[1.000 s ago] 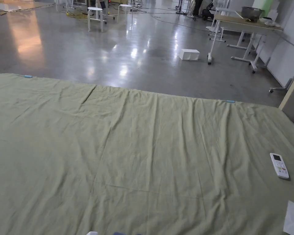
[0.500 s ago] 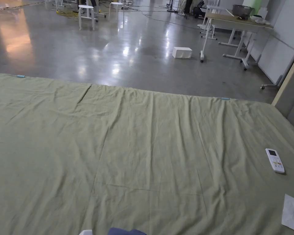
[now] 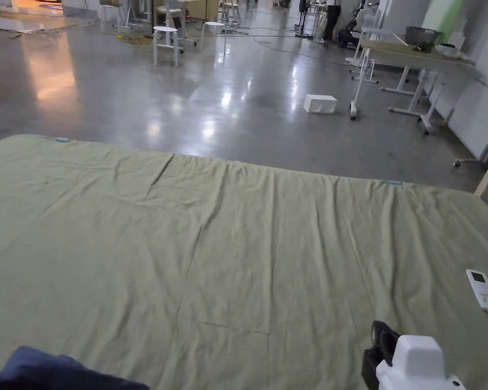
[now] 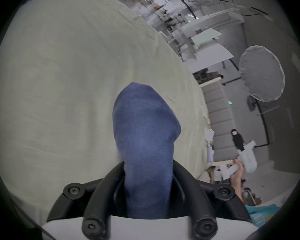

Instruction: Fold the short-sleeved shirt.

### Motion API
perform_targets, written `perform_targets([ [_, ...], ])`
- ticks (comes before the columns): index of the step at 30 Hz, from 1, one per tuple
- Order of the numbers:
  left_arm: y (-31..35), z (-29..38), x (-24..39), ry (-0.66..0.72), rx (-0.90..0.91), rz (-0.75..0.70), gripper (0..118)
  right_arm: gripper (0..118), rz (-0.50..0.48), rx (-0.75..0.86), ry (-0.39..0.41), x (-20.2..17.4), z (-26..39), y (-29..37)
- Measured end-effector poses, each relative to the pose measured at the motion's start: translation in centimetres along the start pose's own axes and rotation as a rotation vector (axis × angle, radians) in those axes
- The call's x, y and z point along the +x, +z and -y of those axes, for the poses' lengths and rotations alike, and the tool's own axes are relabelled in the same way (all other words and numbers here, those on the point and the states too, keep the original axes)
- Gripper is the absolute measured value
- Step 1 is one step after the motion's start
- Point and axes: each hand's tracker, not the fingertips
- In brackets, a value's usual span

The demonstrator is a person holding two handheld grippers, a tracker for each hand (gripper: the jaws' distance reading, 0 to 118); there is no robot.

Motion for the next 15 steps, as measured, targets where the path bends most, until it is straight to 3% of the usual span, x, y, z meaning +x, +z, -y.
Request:
perform_targets([
  [8,9.5,-5.5,-3.2,-0.023,0.038,-0.348,19,0,0.014,0.054,0.002,0.5,-3.0,-0.9],
  [15,11.4,-7.1,-4.8,-0.058,-0.001,-0.626,21,0,0.015,0.056,0.021,0.1,-2.6,-1.0],
])
